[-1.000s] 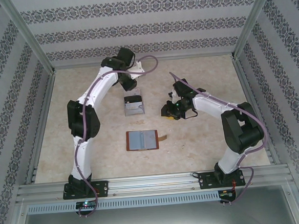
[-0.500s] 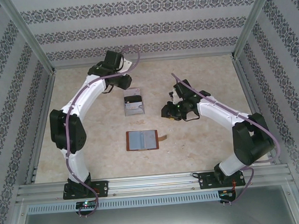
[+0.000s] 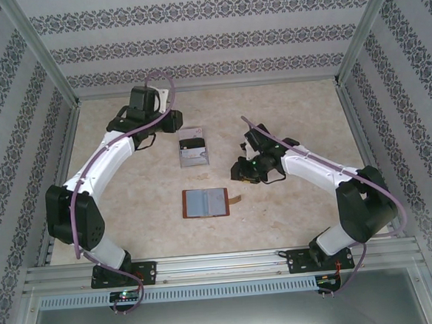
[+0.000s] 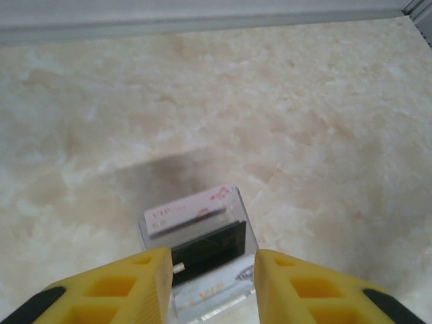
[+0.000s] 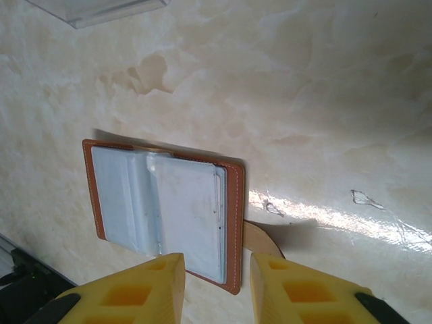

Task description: Take the credit cards out of the card holder

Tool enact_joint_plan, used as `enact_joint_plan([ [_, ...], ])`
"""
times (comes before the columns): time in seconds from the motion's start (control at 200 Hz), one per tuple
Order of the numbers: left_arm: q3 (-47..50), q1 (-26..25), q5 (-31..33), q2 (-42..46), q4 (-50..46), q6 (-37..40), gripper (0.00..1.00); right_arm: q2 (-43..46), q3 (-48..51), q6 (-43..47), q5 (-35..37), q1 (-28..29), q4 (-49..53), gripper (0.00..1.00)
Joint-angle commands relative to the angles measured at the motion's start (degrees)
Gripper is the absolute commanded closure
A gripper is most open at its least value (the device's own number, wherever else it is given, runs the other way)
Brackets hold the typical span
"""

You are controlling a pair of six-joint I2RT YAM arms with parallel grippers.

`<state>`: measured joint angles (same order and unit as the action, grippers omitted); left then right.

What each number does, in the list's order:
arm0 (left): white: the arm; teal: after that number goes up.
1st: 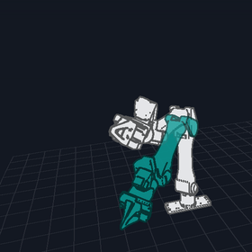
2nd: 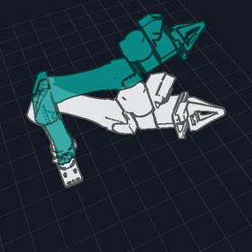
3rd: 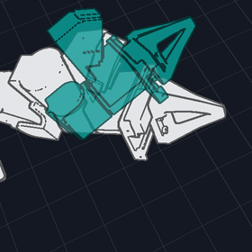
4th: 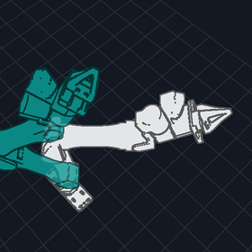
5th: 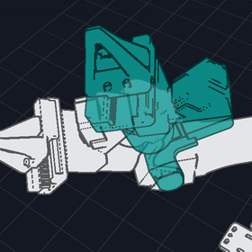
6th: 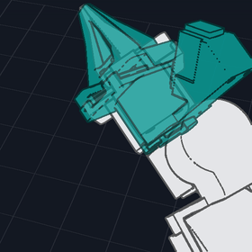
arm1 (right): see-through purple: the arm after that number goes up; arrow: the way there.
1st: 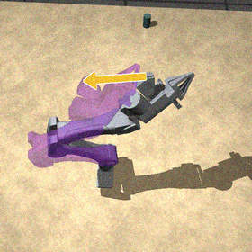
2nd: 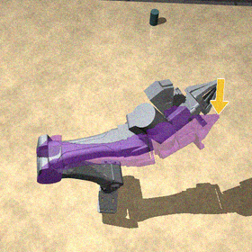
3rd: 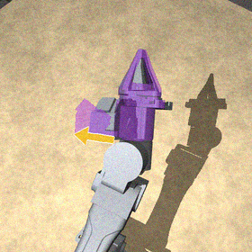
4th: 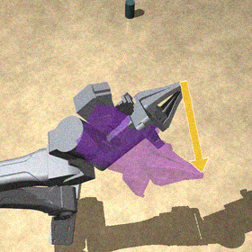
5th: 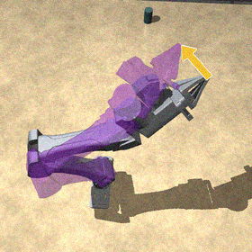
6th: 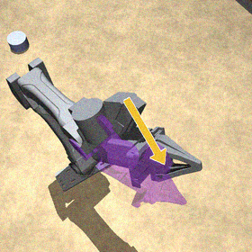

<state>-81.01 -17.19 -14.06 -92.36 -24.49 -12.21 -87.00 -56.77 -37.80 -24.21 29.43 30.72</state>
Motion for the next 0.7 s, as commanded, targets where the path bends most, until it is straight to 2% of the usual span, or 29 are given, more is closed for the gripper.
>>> enact_joint_plan([
  [0.0, 0.0, -3.3, 2.2, 0.5, -7.3, -5.6, 0.58, -0.4, 1.2, -0.5, 0.9, 0.6, 0.9, 0.68],
  [0.215, 3.8, -13.6, 8.8, 2.1, -12.9, -8.3, 0.54, -2.7, 1.5, 1.0, -0.4, 0.7, 1.1, 0.67],
  [0.535, 12.5, -23.2, 4.6, 1.4, -10.1, -20.5, 0.54, -7.4, 2.8, 2.4, -2.8, 1.0, -0.9, 0.63],
  [0.694, 15.2, -26.4, 2.9, -0.1, -9.0, -25.4, 0.55, -9.7, 4.0, 2.7, -4.1, 1.1, -2.3, 0.67],
])
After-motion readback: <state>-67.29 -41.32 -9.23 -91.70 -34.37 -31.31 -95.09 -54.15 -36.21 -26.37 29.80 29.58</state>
